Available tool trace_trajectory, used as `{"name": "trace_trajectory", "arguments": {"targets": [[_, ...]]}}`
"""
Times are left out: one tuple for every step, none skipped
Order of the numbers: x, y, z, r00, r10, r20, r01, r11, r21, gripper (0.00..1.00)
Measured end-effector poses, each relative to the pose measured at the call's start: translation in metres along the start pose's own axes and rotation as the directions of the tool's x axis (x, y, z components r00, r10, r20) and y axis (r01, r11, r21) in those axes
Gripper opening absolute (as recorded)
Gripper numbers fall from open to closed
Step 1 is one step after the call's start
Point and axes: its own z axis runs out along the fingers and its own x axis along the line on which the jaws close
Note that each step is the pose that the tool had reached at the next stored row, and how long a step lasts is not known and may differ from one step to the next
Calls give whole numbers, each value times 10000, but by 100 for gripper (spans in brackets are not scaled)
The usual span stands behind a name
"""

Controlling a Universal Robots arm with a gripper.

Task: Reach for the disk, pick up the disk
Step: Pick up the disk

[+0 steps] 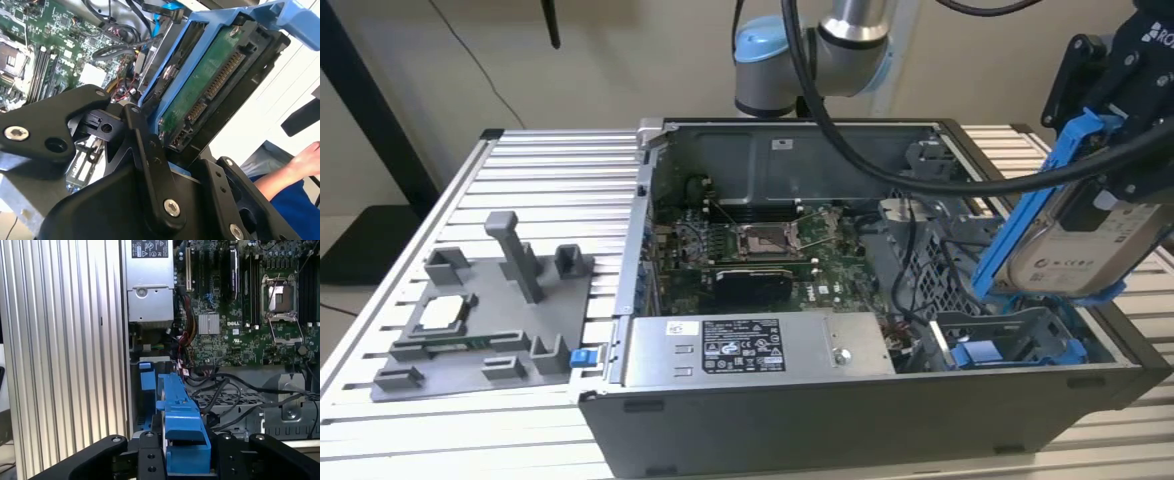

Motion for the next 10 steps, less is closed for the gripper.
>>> {"name": "trace_trajectory", "arguments": {"targets": [[0,0,14,10000,-9,0,9,10000,0,0],[1,0,27,10000,-18,0,18,10000,0,0],[1,0,36,10000,-23,0,23,10000,-1,0],[1,-1,41,10000,-23,2,23,10000,-1,0],[1,0,44,10000,-24,9,24,10000,-1,0],[1,0,47,10000,-25,16,25,10000,-2,0],[1,0,52,10000,-25,20,25,10000,-2,0],[2,2,56,10000,-24,19,24,10000,-2,0],[2,5,59,10000,-25,20,25,10000,-2,0],[3,9,63,10000,-24,21,24,10000,-2,0]]}}
